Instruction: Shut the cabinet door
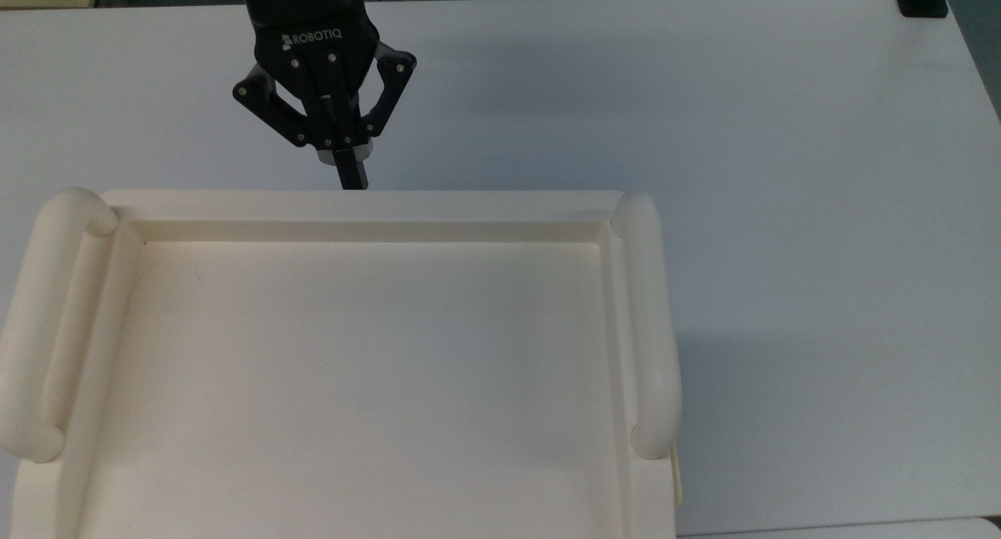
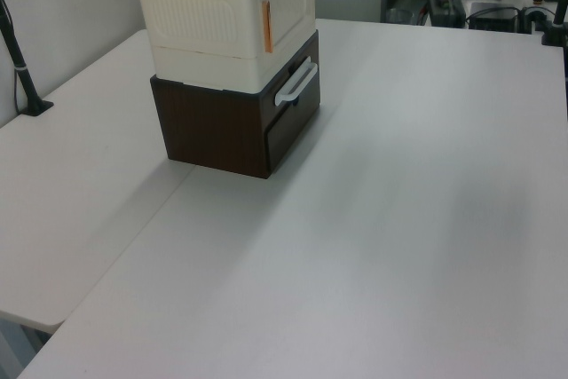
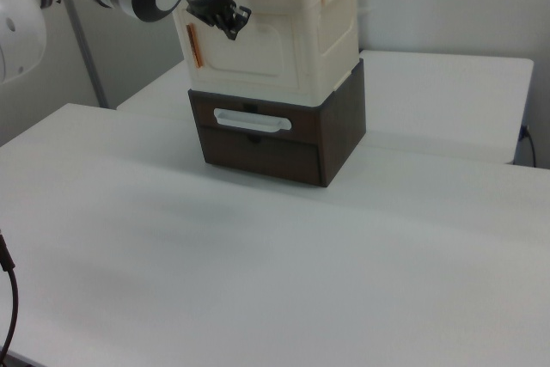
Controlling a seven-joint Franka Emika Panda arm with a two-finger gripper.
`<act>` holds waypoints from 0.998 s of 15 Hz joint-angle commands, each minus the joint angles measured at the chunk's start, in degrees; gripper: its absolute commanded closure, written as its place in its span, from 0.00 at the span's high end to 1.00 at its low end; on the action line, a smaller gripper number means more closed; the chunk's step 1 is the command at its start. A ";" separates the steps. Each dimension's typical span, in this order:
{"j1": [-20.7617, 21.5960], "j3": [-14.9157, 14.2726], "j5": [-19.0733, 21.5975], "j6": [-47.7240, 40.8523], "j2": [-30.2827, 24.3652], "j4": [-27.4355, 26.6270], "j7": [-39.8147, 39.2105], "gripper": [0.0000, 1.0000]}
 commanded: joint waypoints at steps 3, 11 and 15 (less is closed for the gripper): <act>0.51 -0.70 -7.86 -21.04 -3.69 -1.05 1.78 0.00; 9.28 -4.90 -18.41 -38.56 -12.39 -9.74 8.10 0.01; 15.19 -10.63 -17.80 -39.72 -13.54 -12.03 8.11 0.21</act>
